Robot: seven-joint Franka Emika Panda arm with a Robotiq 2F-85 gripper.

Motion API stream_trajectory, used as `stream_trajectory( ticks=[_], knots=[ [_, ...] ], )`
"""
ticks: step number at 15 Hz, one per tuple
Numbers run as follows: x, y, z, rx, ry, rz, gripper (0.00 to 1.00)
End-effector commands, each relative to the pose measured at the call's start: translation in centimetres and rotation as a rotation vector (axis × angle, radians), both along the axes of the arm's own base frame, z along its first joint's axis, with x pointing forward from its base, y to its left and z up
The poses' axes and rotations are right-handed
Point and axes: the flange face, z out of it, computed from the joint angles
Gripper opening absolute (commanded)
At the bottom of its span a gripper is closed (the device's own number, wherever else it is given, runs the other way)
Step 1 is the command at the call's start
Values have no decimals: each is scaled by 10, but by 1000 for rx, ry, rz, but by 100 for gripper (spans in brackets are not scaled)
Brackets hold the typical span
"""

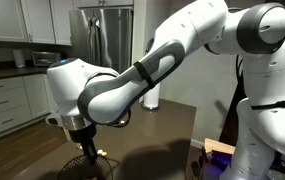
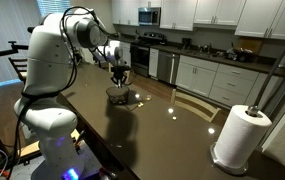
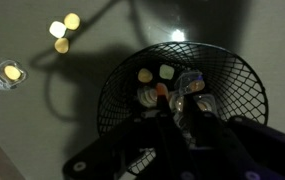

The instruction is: Take the orange object from the table and place in the black basket

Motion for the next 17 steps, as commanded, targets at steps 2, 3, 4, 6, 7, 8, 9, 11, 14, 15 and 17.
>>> stream_trajectory(
  ticks=[2,3,4,6,7,8,9,11,14,15,17],
  knots=[
    [5,-18,7,20,-1,-5,58],
    [7,-21,7,23,0,-10,66],
    [9,-23,8,26,-1,-17,72],
    [12,-29,9,34,0,-29,84],
    [14,-31,11,40,-10,-41,92],
    [15,-33,12,45,-17,-49,97],
    [18,-36,14,50,-23,-58,100],
    [22,-41,17,69,-32,-77,100],
    [27,-48,24,101,-74,-123,100],
    [30,-39,15,67,-49,-100,100],
    [33,-43,19,78,-63,-110,100]
  ],
)
